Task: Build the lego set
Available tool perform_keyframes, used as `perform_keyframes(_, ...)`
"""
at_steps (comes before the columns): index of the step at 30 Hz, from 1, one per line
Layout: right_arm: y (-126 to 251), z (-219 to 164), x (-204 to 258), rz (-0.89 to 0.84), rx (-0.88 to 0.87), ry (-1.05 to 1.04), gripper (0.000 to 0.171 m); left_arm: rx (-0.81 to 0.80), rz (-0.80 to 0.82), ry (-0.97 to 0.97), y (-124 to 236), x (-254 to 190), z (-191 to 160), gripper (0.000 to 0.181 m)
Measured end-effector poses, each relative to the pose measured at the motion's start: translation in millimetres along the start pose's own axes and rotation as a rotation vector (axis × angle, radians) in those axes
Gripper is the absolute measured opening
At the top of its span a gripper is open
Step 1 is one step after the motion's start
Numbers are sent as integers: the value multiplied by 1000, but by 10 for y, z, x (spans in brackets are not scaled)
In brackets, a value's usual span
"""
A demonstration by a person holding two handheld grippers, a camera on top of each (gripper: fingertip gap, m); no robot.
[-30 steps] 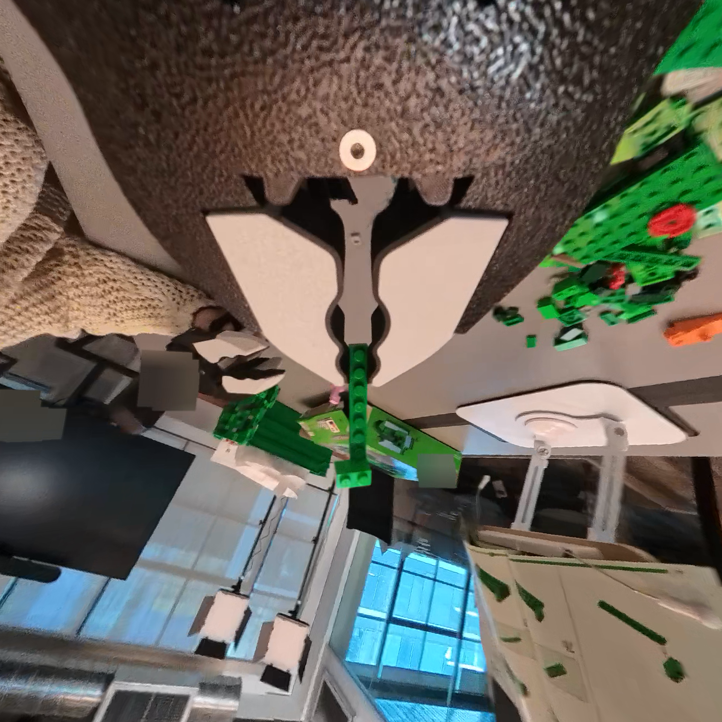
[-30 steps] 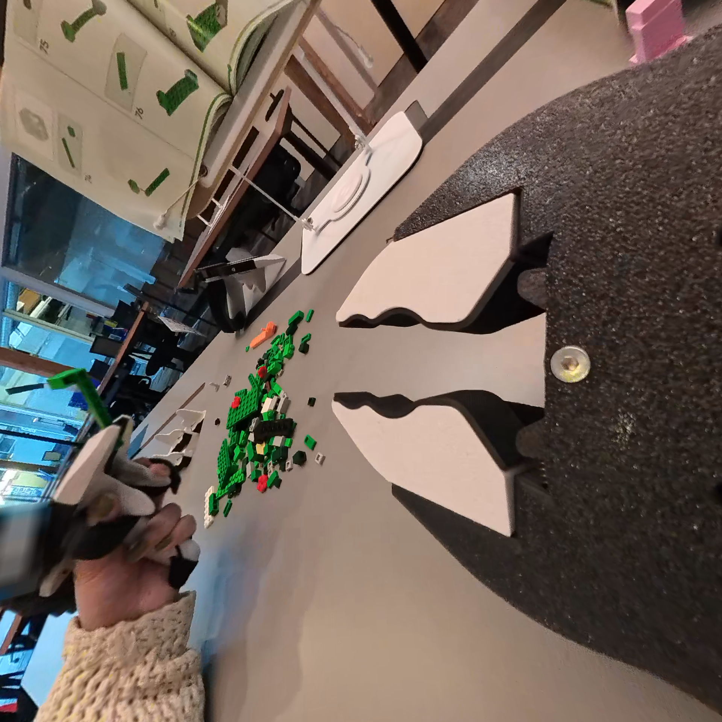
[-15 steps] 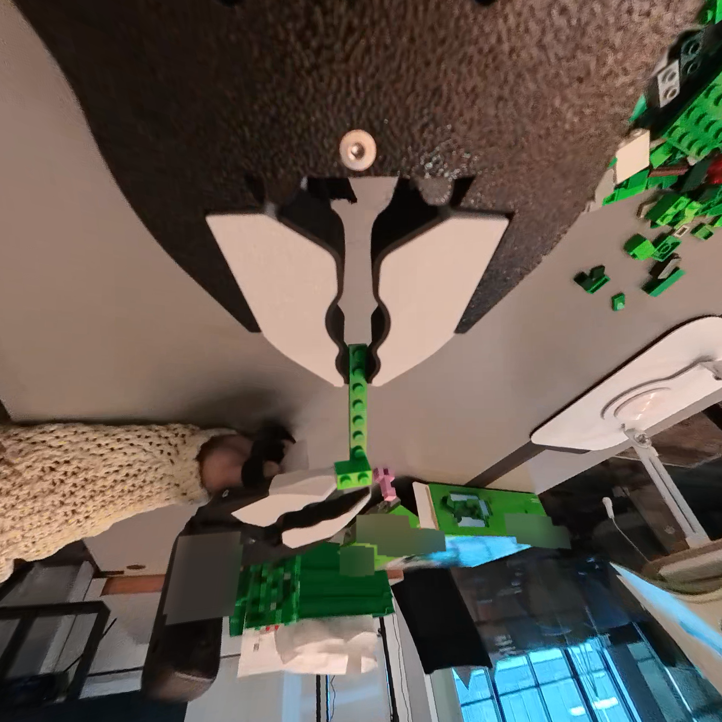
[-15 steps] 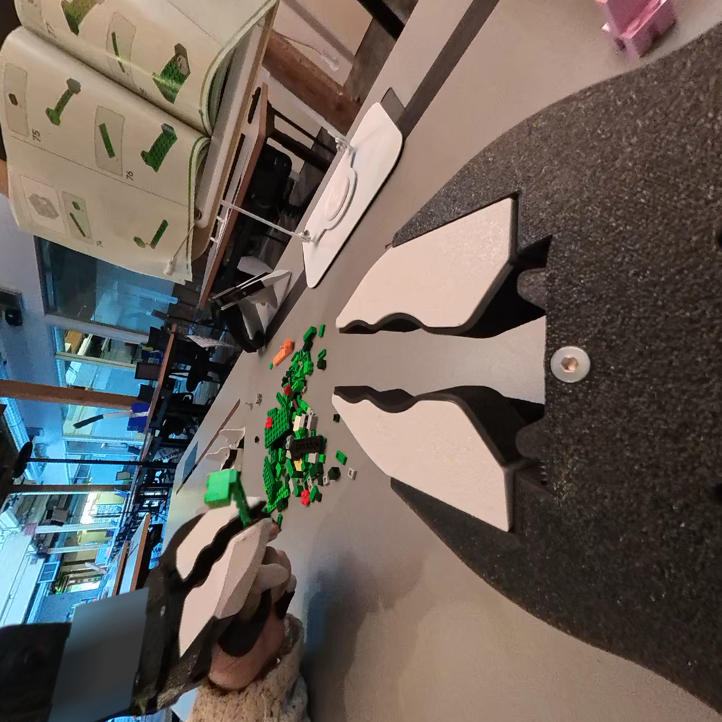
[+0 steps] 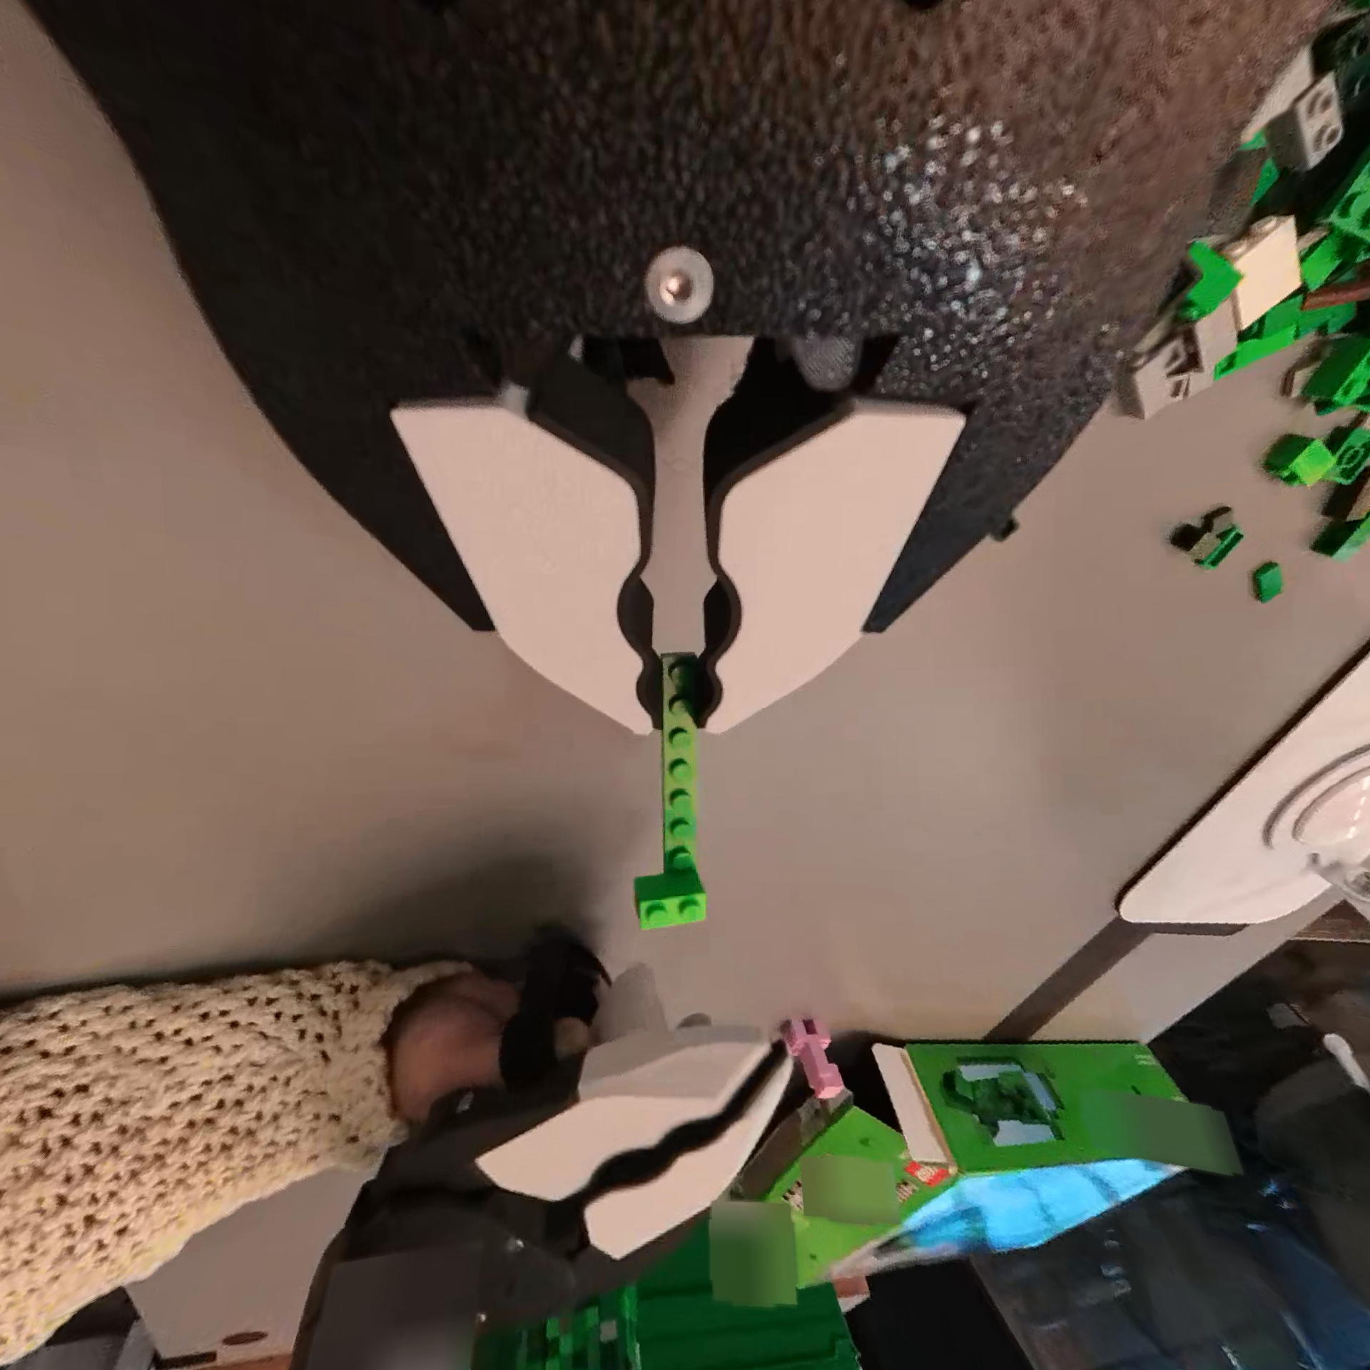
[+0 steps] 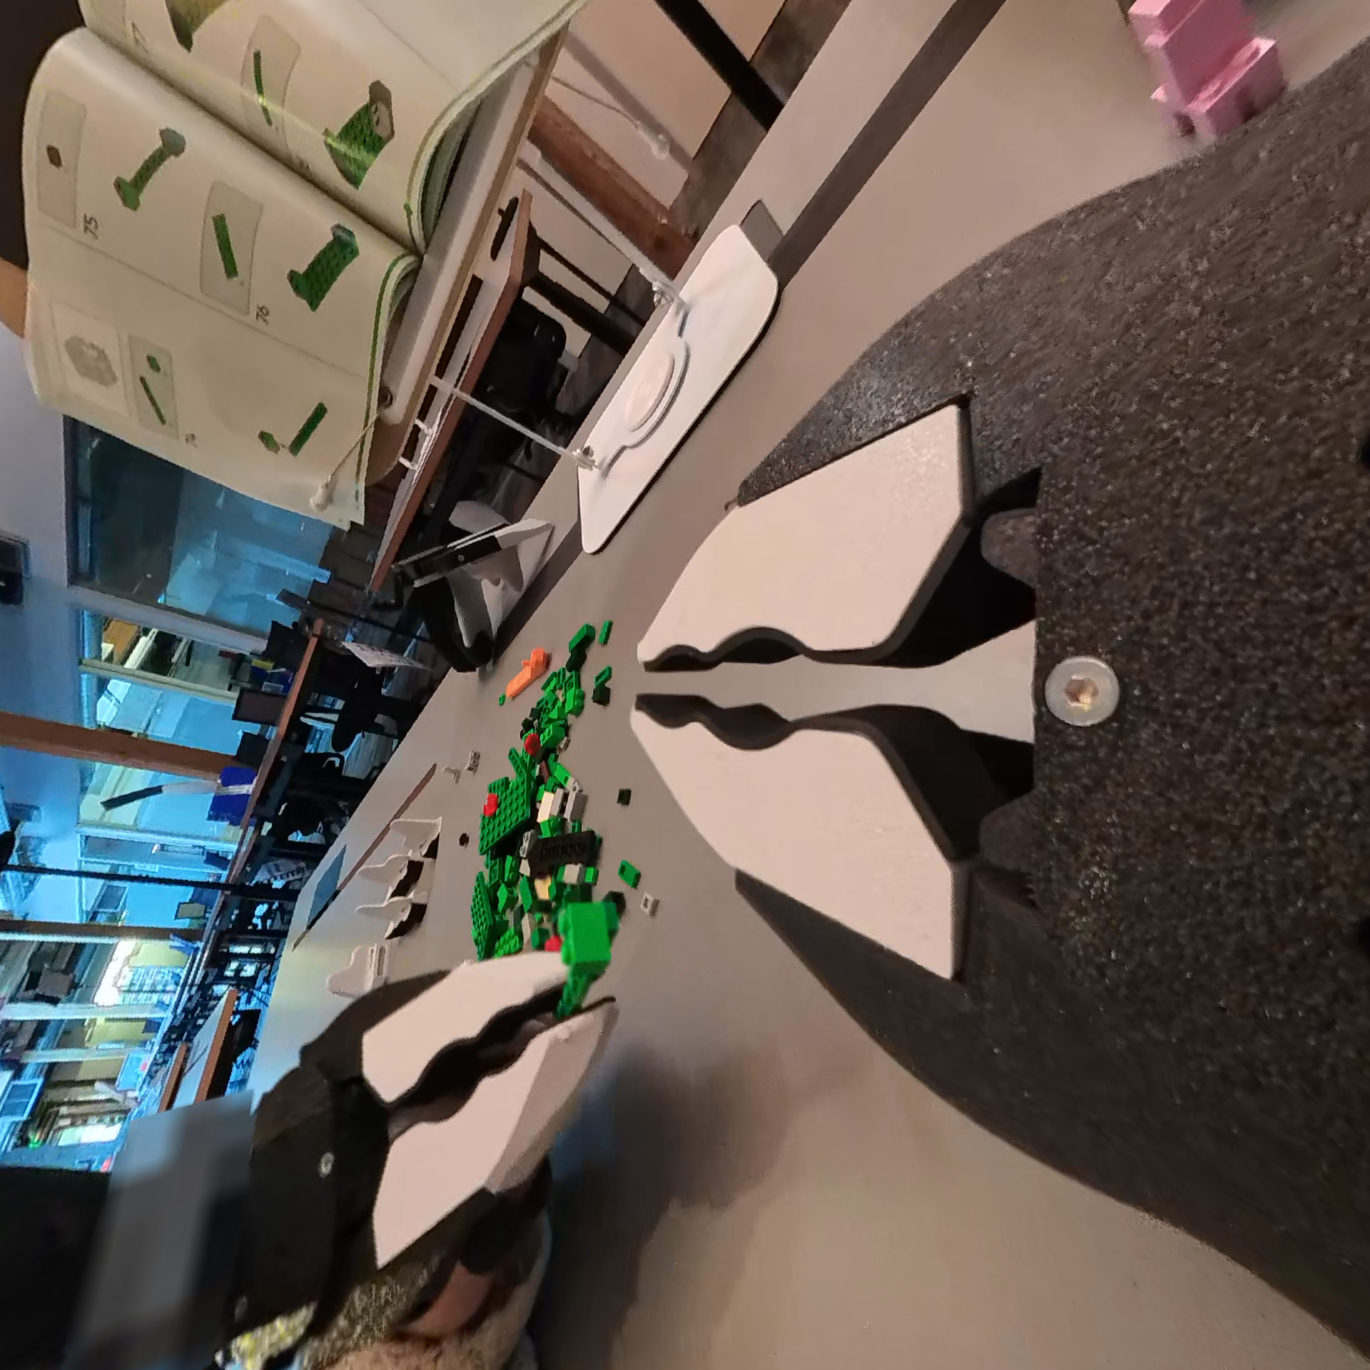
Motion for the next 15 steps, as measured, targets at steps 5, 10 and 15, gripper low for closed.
perform_keyframes(5, 4, 2, 14, 13, -9, 7, 4, 51, 5, -18, -38, -11, -42, 7)
perform_keyframes(10, 6, 0, 10, 18, -11, 1, 5, 52, 5, 14, -34, 20, -76, 7)
perform_keyframes(15, 0, -5, 22, 23, -4, 13, 6, 58, 1, 12, -34, 20, -81, 7)
Point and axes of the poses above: each gripper's, where its closed fingertips meet, y back along the fingers, z out of its top, x = y × z across the jaws, the point moved 9 cm from there along y, back along the fingers, and after that the axes turned 14 degrees about -y, right-handed, at the moved point
